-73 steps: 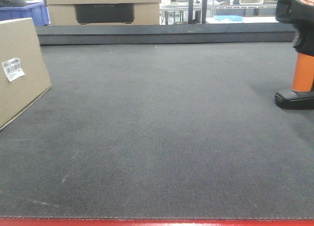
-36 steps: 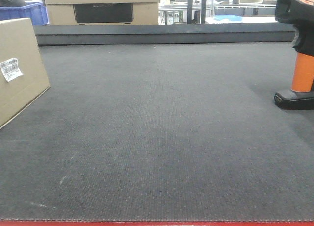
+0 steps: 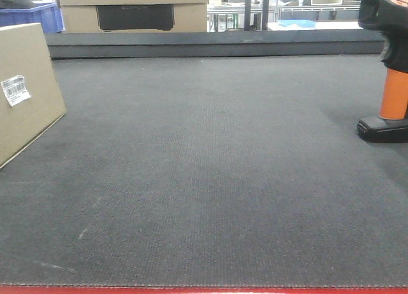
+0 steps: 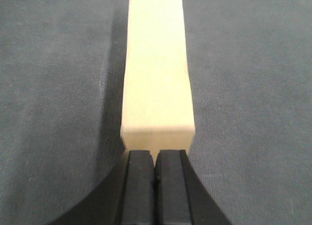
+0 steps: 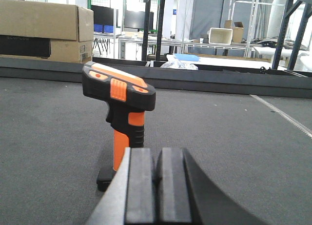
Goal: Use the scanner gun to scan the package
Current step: 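Close the left gripper on the cardboard box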
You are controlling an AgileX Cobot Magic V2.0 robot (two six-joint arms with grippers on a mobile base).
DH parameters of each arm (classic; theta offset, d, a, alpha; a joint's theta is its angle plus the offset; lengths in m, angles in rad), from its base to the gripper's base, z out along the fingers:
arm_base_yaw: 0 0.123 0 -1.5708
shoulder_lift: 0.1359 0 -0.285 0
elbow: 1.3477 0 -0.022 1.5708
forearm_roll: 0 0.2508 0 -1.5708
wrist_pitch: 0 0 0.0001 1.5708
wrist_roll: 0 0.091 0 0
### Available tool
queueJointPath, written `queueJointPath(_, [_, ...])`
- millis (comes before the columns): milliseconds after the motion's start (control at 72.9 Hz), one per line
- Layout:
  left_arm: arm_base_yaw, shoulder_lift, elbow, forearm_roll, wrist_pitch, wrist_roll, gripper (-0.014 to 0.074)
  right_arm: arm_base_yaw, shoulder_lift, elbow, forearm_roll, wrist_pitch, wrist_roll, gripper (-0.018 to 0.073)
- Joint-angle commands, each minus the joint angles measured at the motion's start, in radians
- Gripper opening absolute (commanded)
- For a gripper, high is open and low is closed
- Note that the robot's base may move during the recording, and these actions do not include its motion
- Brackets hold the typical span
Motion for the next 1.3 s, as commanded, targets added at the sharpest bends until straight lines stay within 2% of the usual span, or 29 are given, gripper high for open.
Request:
queueJointPath(0, [-0.002, 0.095, -0.088, -0.012, 0.009, 0.0, -0.0101, 0.0, -0.002, 0.001, -0.004, -0.023, 0.0, -0.0169])
queueJointPath(137, [-0.002, 0.22, -0.231, -0.075, 0.049, 0.0, -0.0101, 0.0, -0.002, 0.001, -0.004, -0.023, 0.0, -0.0169])
queueJointPath(261, [-0.002, 0.305, -0.323, -0.075, 0.081, 0.0, -0.0096, 0.0, -0.002, 0.001, -0.004, -0.023, 0.0, -0.0169])
queueJointPath(315, [-0.002, 0.342, -0.357, -0.074, 0.088, 0.0, -0.0052, 0.0, -0.002, 0.001, -0.004, -0.023, 0.0, -0.0169])
queueJointPath(398, [-0.002, 0.382, -0.388, -0.074, 0.086, 0.0, 0.0075, 0.0, -0.002, 0.001, -0.004, -0.023, 0.0, -0.0169])
queueJointPath(549, [-0.002, 0.44, -0.419, -0.058, 0.072, 0.0, 0.0435, 0.0, -0.002, 0.001, -0.004, -0.023, 0.0, -0.0169])
queueJointPath(658, [-0.002, 0.468, -0.419, -0.056, 0.071, 0.0, 0.0619, 0.0, -0.002, 0.001, -0.004, -0.023, 0.0, -0.0169])
queueJointPath(960, [-0.002, 0.561, -0.419, -0.05, 0.1, 0.0, 0.0601, 0.0, -0.002, 0.001, -0.004, -0.023, 0.0, -0.0169])
queueJointPath(1111, [-0.002, 0.614, -0.419, -0.004, 0.137, 0.0, 0.0601, 0.0, -0.002, 0.001, -0.004, -0.023, 0.0, -0.0169])
queueJointPath(1289, [-0.002, 0.634, -0.417, -0.002, 0.149, 0.0, 0.0601, 0.0, -0.002, 0.001, -0.004, -0.023, 0.0, -0.0169])
